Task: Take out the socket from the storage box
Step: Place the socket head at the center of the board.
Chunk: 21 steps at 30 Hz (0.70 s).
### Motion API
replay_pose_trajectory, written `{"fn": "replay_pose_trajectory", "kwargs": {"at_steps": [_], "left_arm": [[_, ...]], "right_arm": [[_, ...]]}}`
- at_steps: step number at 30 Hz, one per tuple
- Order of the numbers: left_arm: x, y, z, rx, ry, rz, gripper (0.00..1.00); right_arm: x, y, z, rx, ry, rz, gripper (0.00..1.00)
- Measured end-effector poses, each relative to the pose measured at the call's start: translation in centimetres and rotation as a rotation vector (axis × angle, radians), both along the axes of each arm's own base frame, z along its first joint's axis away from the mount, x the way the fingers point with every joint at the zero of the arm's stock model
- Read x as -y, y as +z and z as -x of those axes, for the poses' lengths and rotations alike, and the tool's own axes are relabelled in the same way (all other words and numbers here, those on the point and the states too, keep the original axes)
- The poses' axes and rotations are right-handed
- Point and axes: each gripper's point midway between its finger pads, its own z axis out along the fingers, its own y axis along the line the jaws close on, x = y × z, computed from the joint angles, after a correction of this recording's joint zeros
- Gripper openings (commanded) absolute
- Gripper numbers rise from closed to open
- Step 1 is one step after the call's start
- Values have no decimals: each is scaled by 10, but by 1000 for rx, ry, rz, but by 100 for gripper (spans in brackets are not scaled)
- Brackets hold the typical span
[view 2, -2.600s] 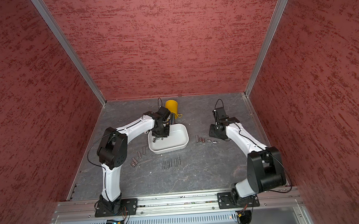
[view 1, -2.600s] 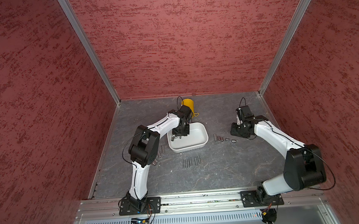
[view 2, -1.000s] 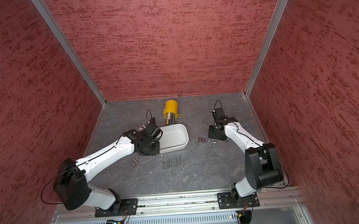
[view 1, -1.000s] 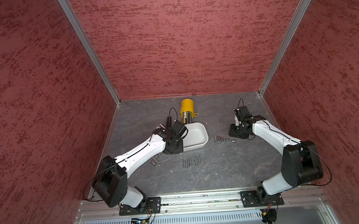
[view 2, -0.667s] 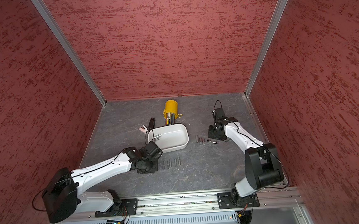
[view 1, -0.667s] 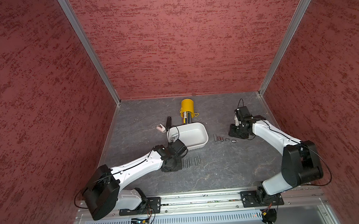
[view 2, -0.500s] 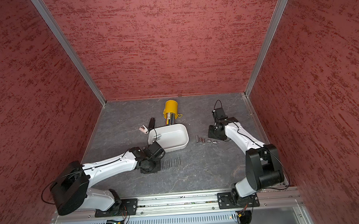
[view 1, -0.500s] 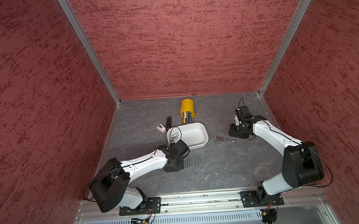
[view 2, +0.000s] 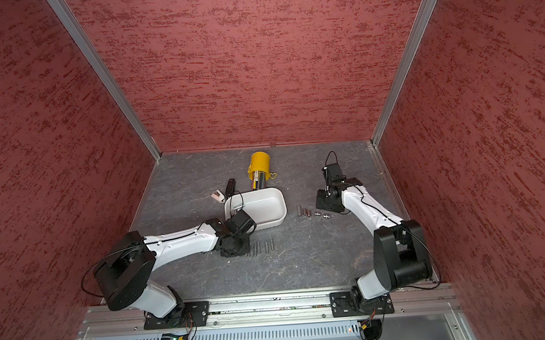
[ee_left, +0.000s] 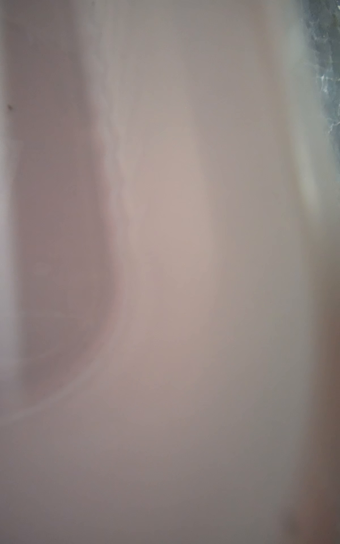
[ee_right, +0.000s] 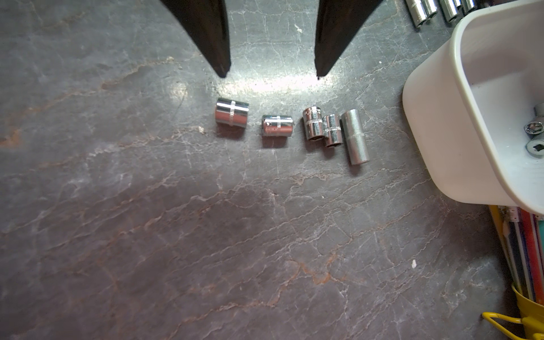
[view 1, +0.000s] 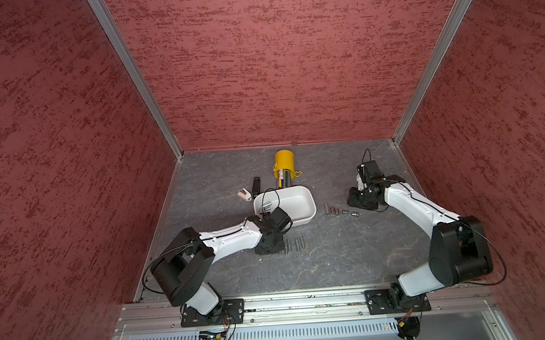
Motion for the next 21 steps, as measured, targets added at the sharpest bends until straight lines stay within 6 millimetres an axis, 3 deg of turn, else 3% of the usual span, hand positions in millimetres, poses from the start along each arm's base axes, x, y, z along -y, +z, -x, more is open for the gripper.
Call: {"fn": "replay_pose_trajectory", "kwargs": {"at_steps": [13, 21], "left_arm": [[-2, 2, 0, 2, -17, -8, 33], [2, 32, -2, 43, -36, 30, 36]], "right_arm": [[-1, 0, 0, -1, 1, -3, 51], [-1, 0, 0, -1, 2, -5, 51]]}}
